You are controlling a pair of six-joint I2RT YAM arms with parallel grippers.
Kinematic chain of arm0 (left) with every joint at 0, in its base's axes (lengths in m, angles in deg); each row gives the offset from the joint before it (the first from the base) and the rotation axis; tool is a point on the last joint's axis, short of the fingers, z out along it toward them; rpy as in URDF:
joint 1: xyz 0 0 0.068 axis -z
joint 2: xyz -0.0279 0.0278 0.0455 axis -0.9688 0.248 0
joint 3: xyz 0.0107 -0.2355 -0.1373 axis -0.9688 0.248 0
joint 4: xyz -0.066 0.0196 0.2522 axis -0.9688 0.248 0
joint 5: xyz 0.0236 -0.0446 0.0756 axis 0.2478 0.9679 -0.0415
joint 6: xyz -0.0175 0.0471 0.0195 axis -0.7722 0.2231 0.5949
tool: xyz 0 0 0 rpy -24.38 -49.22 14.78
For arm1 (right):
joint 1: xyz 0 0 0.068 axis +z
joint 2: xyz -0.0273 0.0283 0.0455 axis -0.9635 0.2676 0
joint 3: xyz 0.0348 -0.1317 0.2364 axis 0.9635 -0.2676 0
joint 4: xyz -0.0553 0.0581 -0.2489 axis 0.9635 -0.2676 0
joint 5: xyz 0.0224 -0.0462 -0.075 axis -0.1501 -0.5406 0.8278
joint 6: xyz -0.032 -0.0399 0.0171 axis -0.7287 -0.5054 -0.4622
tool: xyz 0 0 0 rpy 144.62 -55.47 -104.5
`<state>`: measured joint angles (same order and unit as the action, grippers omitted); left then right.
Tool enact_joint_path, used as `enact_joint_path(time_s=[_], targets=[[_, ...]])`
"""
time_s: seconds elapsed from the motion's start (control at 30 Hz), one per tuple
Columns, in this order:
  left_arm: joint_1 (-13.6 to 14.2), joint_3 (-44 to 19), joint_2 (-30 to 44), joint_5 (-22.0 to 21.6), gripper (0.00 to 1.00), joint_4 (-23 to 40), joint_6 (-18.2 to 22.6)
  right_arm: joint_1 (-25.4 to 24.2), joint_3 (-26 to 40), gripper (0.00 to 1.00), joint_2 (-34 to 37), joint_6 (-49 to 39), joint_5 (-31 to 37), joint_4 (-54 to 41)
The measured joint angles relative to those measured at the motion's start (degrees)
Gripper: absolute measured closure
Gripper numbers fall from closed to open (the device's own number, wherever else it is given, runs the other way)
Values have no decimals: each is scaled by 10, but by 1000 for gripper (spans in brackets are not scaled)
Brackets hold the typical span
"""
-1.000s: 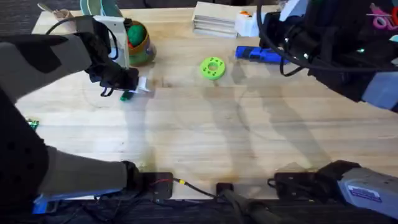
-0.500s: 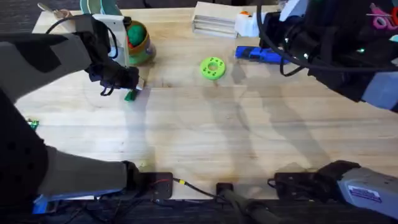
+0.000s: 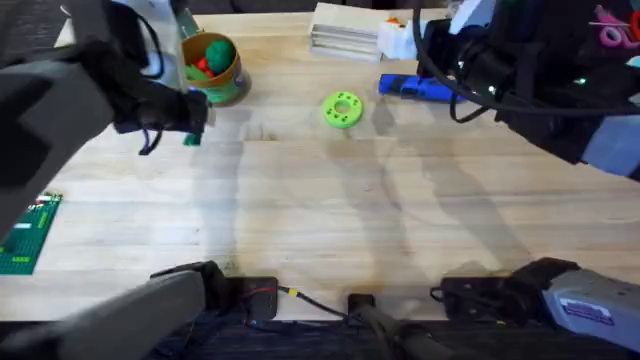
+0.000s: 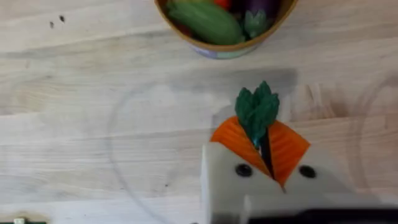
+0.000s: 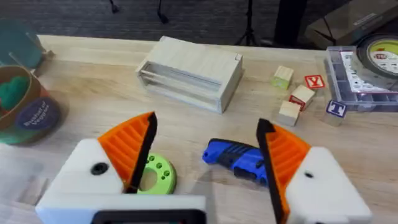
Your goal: Pick up the gripper from the table and insert it into the empty holder that is missing its gripper. Then pick up a screw, insert it into the mounting hole, and use the screwdriver to tighten it. Finally, clean up the table by picking up the vegetable and placing it into the bucket.
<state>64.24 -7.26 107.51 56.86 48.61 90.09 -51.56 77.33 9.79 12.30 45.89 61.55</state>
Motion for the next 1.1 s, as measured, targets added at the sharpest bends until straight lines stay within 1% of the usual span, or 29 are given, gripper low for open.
enact_joint_path(time_s=[0.07, 0.1, 0.2, 0.27, 0.37, 0.5, 0.63, 0.73, 0.8, 0.93, 0.97, 1.0, 1.03, 1.07, 1.1], targets=[[0, 0, -37, 0, 986, -2, 0, 0, 0, 7, 0, 0, 0, 0], [0, 0, -83, 0, 987, -39, -6, 0, 0, 7, 0, 0, 0, 0], [0, 0, -109, 0, 988, -107, -25, 0, 0, 7, 0, 0, 0, 0], [0, 0, -116, 0, 989, -153, -45, 0, 0, 7, 0, 0, 0, 0], [0, 0, -113, 0, 989, -213, -93, 0, 0, 9, 0, 0, 0, 0], [0, 0, -80, 0, 990, -280, -188, 0, 0, 8, 0, 0, 0, -9], [0, 0, -19, 3, 991, -313, -277, 0, 0, 7, 0, 0, 0, -22], [0, 0, 22, 4, 991, -335, -317, 0, 0, 9, 0, 0, 0, -28], [0, 0, 43, 5, 991, -351, -334, 0, 0, 9, 0, 0, 0, -29], [0, 0, 76, 5, 985, -382, -353, 0, 0, 8, 0, 0, 0, -29], [0, 0, 79, 5, 901, -385, -354, 0, 0, 8, 0, 0, 0, -29], [0, 0, 85, 7, 433, -389, -358, 0, 0, 9, 0, 0, 0, -29], [0, 0, 86, 8, 260, -389, -358, 0, 0, 9, 0, 0, 0, -29], [0, 0, 86, 9, 118, -389, -359, 0, 0, 9, 0, 0, 0, -29], [0, 0, 86, 9, 40, -389, -363, 0, 0, 8, 0, 0, 0, -29]])
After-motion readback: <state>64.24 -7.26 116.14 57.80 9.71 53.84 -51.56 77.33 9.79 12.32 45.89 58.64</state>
